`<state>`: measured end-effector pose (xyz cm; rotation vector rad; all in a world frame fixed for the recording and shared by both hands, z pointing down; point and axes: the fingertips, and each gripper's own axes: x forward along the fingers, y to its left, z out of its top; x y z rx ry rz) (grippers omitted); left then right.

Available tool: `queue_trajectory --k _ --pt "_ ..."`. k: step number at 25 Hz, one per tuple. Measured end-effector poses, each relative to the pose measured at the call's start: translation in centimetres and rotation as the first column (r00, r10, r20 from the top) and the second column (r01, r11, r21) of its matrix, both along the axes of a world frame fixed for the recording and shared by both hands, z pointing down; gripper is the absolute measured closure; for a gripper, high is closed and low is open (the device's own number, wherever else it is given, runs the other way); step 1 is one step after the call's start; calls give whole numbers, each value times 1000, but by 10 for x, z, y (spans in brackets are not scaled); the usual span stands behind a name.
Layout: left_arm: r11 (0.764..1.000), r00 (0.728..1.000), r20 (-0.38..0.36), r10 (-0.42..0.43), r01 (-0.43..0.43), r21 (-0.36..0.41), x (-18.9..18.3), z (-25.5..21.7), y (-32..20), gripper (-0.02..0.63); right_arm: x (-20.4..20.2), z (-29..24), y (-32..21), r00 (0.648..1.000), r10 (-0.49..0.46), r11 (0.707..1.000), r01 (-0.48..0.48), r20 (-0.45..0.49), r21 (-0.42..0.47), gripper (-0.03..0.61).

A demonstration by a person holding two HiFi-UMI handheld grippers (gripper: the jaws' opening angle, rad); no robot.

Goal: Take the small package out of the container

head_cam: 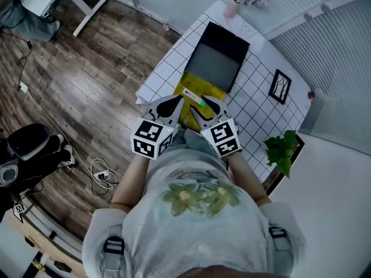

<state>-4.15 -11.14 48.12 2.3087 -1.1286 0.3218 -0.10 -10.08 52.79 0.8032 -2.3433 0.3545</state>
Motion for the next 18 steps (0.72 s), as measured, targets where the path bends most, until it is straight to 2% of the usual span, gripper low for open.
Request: queue_trajectory --k 7,18 --pt "999 999 -43 -12 10 -35 -3 7 -6 607 0 18 -5 999 -13 1000 12 -40 -29 416" --pt "998 1000 -6 -1 0 -59 -3 18 -12 607 2 42 -5 995 -40 996 33 -96 -79 413"
